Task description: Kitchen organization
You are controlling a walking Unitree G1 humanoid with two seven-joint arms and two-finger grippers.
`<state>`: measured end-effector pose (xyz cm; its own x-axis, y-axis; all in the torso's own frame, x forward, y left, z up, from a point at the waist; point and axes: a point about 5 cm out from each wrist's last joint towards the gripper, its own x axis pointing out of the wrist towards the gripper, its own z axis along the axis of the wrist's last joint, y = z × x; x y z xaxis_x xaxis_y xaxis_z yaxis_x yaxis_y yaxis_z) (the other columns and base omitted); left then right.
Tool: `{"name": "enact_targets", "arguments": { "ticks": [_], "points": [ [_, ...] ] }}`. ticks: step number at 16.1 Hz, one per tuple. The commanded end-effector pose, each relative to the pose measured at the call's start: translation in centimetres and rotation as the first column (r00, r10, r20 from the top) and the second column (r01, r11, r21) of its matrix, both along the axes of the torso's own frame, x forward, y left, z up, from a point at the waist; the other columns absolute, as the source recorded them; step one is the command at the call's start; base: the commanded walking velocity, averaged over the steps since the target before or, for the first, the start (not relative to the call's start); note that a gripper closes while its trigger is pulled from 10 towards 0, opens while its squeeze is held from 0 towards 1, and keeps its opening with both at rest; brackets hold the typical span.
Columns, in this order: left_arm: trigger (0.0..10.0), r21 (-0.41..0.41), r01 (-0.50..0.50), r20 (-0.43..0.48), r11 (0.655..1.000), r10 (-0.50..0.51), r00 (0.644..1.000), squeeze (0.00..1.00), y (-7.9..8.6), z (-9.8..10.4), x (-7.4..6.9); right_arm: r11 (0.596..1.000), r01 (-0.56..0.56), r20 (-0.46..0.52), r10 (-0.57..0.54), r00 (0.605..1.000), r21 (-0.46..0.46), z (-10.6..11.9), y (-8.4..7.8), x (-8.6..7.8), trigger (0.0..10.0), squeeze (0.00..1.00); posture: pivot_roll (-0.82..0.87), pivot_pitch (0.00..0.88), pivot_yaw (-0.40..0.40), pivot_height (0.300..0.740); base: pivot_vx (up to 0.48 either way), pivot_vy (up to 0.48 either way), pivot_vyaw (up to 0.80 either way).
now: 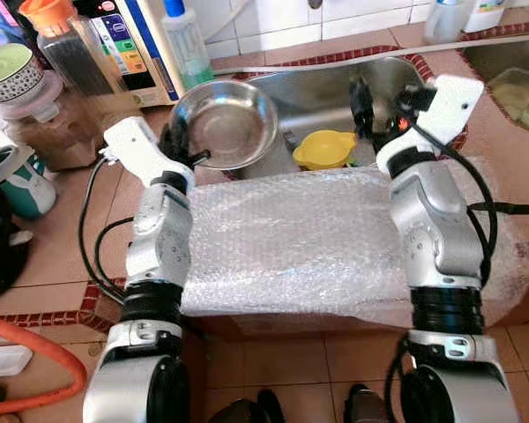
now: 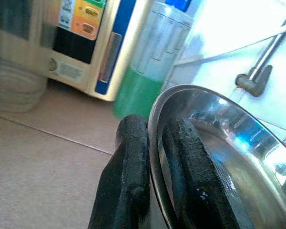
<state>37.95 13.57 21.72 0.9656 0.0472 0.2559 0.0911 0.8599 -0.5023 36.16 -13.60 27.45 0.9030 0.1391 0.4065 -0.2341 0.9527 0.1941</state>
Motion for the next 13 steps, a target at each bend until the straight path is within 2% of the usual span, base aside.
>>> {"name": "enact_targets", "arguments": {
  "ticks": [1,3,4,6,9,13],
  "points": [
    [0.0,0.050,-0.006,0.043,0.999,0.004,0.999,0.00,0.2,0.2,-0.5,0.998,-0.056,0.010,0.056,0.998,0.014,0.5,1.0,0.0,10.0,0.00,-0.24,0.202,0.195,0.740,0.000,0.000,0.00],
    [0.0,0.071,0.023,0.080,0.997,-0.029,0.996,0.00,-0.5,0.6,-0.7,0.996,-0.090,-0.015,0.090,0.996,0.029,0.3,1.5,0.2,10.0,0.00,-0.24,0.203,0.192,0.740,0.000,0.000,0.00],
    [0.0,0.090,0.060,0.114,0.994,-0.070,0.991,0.00,-1.3,1.1,-0.9,0.989,-0.128,-0.069,0.133,0.989,0.076,-0.2,2.2,0.5,10.0,0.00,-0.24,0.204,0.193,0.740,0.000,0.000,0.00],
    [0.0,0.100,0.068,0.127,0.993,-0.080,0.989,0.00,-1.6,1.3,-1.0,0.986,-0.146,-0.094,0.153,0.984,0.080,-0.3,2.6,0.8,10.0,0.00,-0.24,0.205,0.192,0.740,0.000,0.000,0.00],
    [0.0,0.118,0.101,0.160,0.988,-0.119,0.980,0.00,-2.2,1.6,-1.3,0.974,-0.179,-0.196,0.204,0.959,0.140,-1.2,3.0,1.6,10.0,0.00,-0.23,0.205,0.188,0.740,0.000,0.000,0.00],
    [0.0,0.147,0.119,0.181,0.982,-0.145,0.973,0.00,-2.5,1.5,-1.8,0.971,-0.210,-0.290,0.235,0.928,0.117,-2.5,3.4,2.0,10.0,0.00,-0.23,0.205,0.180,0.740,0.000,0.000,0.00]
  ]
}}
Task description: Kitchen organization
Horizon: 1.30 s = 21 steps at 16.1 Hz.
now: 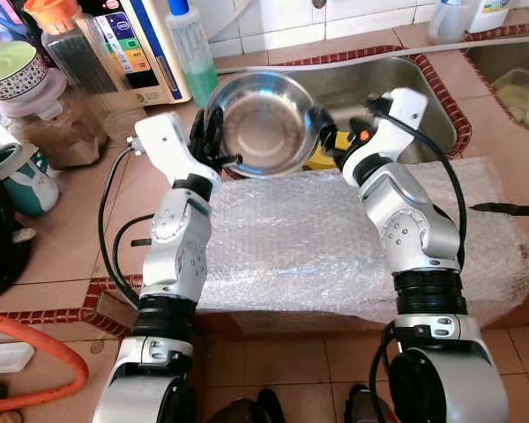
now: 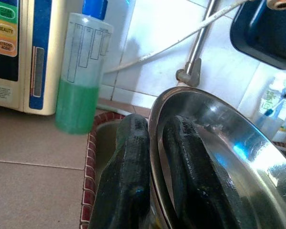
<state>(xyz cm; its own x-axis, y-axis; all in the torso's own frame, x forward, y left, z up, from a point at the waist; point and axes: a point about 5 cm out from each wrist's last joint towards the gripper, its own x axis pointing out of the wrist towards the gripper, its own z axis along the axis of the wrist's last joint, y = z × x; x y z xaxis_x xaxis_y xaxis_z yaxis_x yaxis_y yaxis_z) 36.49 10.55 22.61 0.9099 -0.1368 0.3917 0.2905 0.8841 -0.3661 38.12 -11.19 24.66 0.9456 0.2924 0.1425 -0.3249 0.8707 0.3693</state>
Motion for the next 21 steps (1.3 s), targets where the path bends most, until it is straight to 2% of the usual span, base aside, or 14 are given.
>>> {"name": "enact_targets", "arguments": {
  "ticks": [1,5,8,9,10,11,14,21],
  "points": [
    [0.0,0.022,-0.007,0.055,1.000,0.006,0.998,0.00,0.4,0.6,-0.5,0.997,-0.071,-0.018,0.071,0.997,-0.018,0.1,1.3,0.0,10.0,0.00,-0.23,0.205,0.178,0.740,0.000,0.000,0.00],
    [0.0,0.042,0.009,0.064,0.999,-0.012,0.998,0.00,0.1,0.7,-0.7,0.990,-0.133,-0.047,0.130,0.990,-0.054,-0.1,2.0,0.0,10.0,0.00,-0.23,0.205,0.174,0.740,0.000,0.000,0.00],
    [0.0,0.057,0.019,0.080,0.998,-0.023,0.996,0.00,-0.2,0.9,-0.9,0.993,-0.108,-0.082,0.104,0.991,-0.039,-0.3,1.5,0.3,10.0,0.00,-0.23,0.206,0.174,0.740,0.000,0.000,0.00],
    [0.0,0.060,0.020,0.082,0.998,-0.025,0.996,0.00,-0.2,0.9,-0.9,0.994,-0.102,-0.088,0.099,0.991,-0.032,-0.3,1.3,0.4,7.3,0.00,-0.23,0.207,0.174,0.740,0.000,0.000,0.00],
    [0.0,0.069,0.023,0.084,0.997,-0.029,0.996,0.00,-0.3,0.8,-0.9,0.996,-0.088,-0.110,0.088,0.990,-0.001,-0.3,0.9,0.5,0.0,0.00,-0.23,0.208,0.174,0.740,0.000,0.000,0.00],
    [0.0,0.080,0.025,0.086,0.996,-0.031,0.996,0.00,-0.3,0.6,-1.0,0.996,-0.083,-0.132,0.086,0.987,0.030,-0.2,0.6,0.6,0.0,0.00,-0.23,0.210,0.174,0.740,0.000,0.000,0.00],
    [0.0,0.121,0.030,0.102,0.992,-0.042,0.994,0.00,-0.6,0.6,-1.2,0.996,-0.082,-0.138,0.088,0.987,0.046,0.0,0.4,0.6,0.0,0.00,-0.23,0.211,0.174,0.740,0.000,0.000,0.00],
    [0.0,0.149,0.045,0.123,0.988,-0.064,0.990,0.00,-1.0,0.6,-1.5,0.984,-0.123,-0.190,0.145,0.971,0.126,-0.5,0.7,0.5,0.0,0.00,-0.23,0.212,0.172,0.740,0.000,0.000,0.00]
  ]
}}
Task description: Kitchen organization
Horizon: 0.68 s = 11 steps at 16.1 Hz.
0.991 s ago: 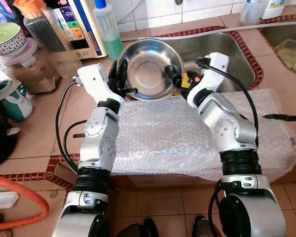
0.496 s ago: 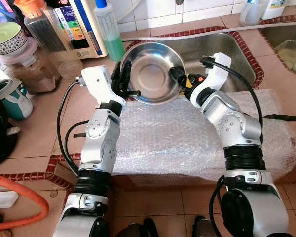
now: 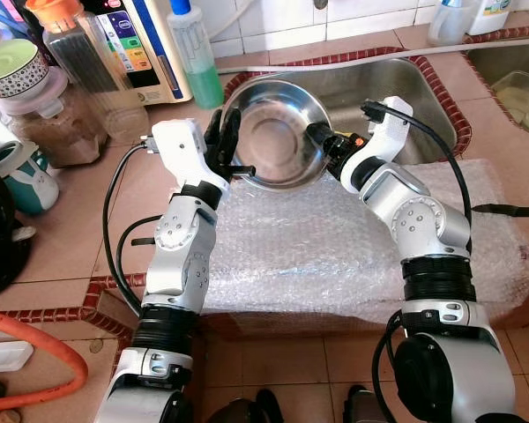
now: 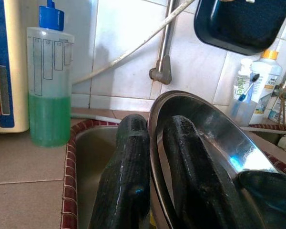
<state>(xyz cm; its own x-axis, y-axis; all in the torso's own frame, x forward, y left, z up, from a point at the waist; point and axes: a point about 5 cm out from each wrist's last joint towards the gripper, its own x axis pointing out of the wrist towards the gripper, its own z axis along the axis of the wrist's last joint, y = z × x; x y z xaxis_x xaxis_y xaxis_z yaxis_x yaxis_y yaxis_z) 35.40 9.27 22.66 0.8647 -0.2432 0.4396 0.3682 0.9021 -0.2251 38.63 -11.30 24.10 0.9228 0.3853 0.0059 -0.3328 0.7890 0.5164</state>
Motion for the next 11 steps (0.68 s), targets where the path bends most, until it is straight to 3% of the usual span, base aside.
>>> {"name": "enact_targets", "arguments": {
  "ticks": [1,11],
  "points": [
    [0.0,0.022,0.003,0.050,1.000,-0.004,0.999,0.00,0.2,0.6,-0.4,0.997,-0.070,-0.015,0.070,0.997,0.022,0.0,1.1,-0.1,0.0,0.00,-0.23,0.213,0.173,0.740,0.000,0.000,0.00],
    [0.0,0.037,0.019,0.054,0.999,-0.021,0.998,0.00,-0.2,0.5,-0.5,0.987,-0.156,-0.013,0.156,0.988,0.033,0.0,2.1,-0.5,0.0,0.00,-0.23,0.213,0.174,0.740,0.000,0.000,0.00]
  ]
}}
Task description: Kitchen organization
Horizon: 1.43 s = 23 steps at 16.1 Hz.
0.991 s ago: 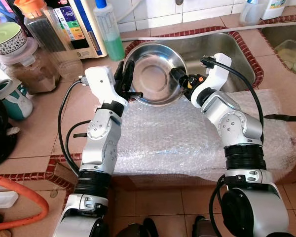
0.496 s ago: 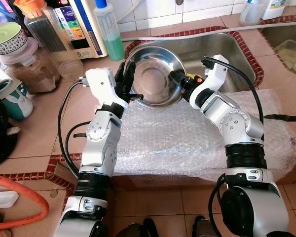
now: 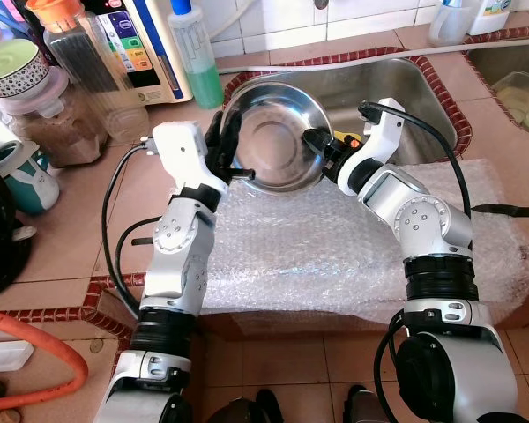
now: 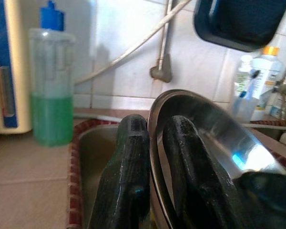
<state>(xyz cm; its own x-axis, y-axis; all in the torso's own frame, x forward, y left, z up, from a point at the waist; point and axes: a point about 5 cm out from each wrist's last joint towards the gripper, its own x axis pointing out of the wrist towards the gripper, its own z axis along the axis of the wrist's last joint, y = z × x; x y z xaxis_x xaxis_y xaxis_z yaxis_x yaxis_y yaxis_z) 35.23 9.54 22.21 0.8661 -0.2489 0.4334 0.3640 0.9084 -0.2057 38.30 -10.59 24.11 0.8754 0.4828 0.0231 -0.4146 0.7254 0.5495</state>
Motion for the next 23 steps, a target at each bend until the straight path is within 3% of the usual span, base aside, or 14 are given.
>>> {"name": "enact_targets", "arguments": {
  "ticks": [1,7,8,9,10,14,18,21,23],
  "points": [
    [0.0,0.018,0.025,0.055,1.000,-0.026,0.998,0.00,-0.5,0.9,-0.4,0.999,-0.046,-0.012,0.046,0.999,-0.011,0.0,1.4,-0.2,0.0,0.00,-0.23,0.212,0.174,0.740,0.000,0.000,0.00],
    [0.0,0.042,0.072,0.043,0.997,-0.074,0.996,0.00,-1.7,0.3,-1.0,0.994,0.112,-0.041,-0.112,0.993,0.009,-0.3,-0.1,0.5,0.0,0.00,-0.23,0.209,0.174,0.740,0.000,0.000,0.00],
    [0.0,0.047,0.086,0.047,0.995,-0.088,0.995,0.28,-1.9,0.3,-1.0,0.989,0.146,-0.053,-0.146,0.988,0.001,-0.5,-0.5,0.6,0.0,0.00,-0.23,0.208,0.176,0.740,0.000,0.000,0.00],
    [1.6,0.041,0.108,0.047,0.993,-0.110,0.993,1.00,-2.1,0.4,-1.1,0.986,0.169,-0.057,-0.168,0.984,0.000,-0.5,-0.7,0.7,0.0,0.00,-0.23,0.207,0.176,0.740,0.000,0.000,0.00],
    [10.0,0.049,0.116,0.051,0.992,-0.119,0.992,1.00,-2.1,0.4,-1.1,0.981,0.195,-0.061,-0.195,0.979,0.004,-0.5,-1.1,0.9,0.0,0.00,-0.23,0.206,0.177,0.740,0.000,0.000,0.00],
    [10.0,0.059,0.108,0.043,0.992,-0.111,0.993,1.00,-2.1,0.3,-1.1,0.961,0.278,-0.070,-0.277,0.958,0.009,-0.3,-1.9,1.2,0.0,0.00,-0.22,0.200,0.178,0.740,0.000,0.000,0.00],
    [10.0,0.070,0.107,0.020,0.992,-0.109,0.994,1.00,-2.0,-0.2,-1.3,0.908,0.420,-0.092,-0.419,0.903,-0.005,-0.8,-3.8,1.5,0.0,0.00,-0.22,0.201,0.176,0.740,0.000,0.000,0.00],
    [10.0,0.107,0.151,-0.069,0.983,-0.145,0.987,1.00,-1.9,-2.2,-1.8,0.809,0.586,-0.130,-0.586,0.800,-0.040,-1.6,-7.2,1.7,0.0,0.00,-0.22,0.203,0.177,0.740,0.000,0.000,0.00],
    [10.0,0.125,0.165,-0.098,0.978,-0.154,0.983,1.00,-1.7,-3.2,-2.3,0.766,0.641,-0.123,-0.642,0.757,-0.056,-1.8,-8.7,1.6,0.0,0.00,-0.22,0.204,0.180,0.740,0.000,0.000,0.00]
  ]
}}
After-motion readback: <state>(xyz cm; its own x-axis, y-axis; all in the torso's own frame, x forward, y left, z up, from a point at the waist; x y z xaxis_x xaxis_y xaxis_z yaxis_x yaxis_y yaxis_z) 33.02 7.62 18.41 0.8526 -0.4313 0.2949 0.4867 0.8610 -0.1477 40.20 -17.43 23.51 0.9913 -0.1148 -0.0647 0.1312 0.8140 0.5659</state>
